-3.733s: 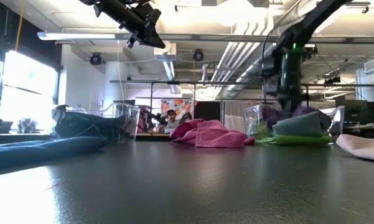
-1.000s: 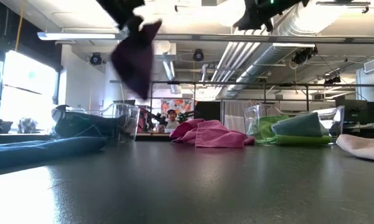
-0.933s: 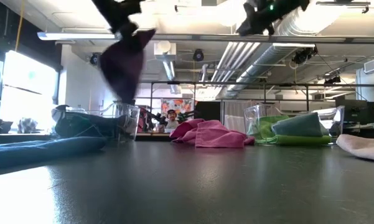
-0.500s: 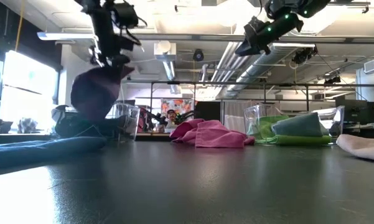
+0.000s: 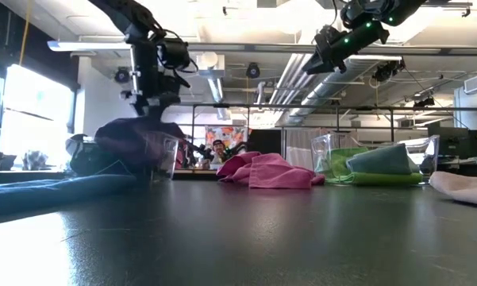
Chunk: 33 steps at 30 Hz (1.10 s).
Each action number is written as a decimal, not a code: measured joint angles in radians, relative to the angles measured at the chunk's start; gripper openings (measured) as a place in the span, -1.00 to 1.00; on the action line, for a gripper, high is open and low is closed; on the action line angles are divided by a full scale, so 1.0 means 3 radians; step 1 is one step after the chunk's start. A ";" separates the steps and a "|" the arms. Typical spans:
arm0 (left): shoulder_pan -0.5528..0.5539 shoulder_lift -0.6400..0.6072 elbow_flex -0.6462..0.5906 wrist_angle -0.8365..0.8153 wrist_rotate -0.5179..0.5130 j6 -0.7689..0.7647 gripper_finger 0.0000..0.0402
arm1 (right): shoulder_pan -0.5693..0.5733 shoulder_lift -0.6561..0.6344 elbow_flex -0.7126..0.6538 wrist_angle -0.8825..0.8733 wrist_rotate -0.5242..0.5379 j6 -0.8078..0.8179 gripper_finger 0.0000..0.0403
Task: Sort towels by color in basket
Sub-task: Put the violet kitchen towel into the left transparent bin
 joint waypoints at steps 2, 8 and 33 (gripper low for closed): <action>0.0016 -0.0049 0.0099 -0.0071 0.0165 -0.0252 -0.30 | 0.0000 -0.0001 0.0000 -0.0001 -0.0002 0.0073 -0.31; 0.0016 -0.0204 0.0315 -0.0061 0.0291 -0.0599 -0.27 | 0.0000 -0.0001 -0.0001 -0.0001 -0.0012 0.0084 -0.31; 0.0695 -0.0032 -0.0870 0.0126 0.0841 -0.1320 -0.93 | 0.0004 -0.0005 -0.0004 -0.0172 -0.0009 0.0087 -0.31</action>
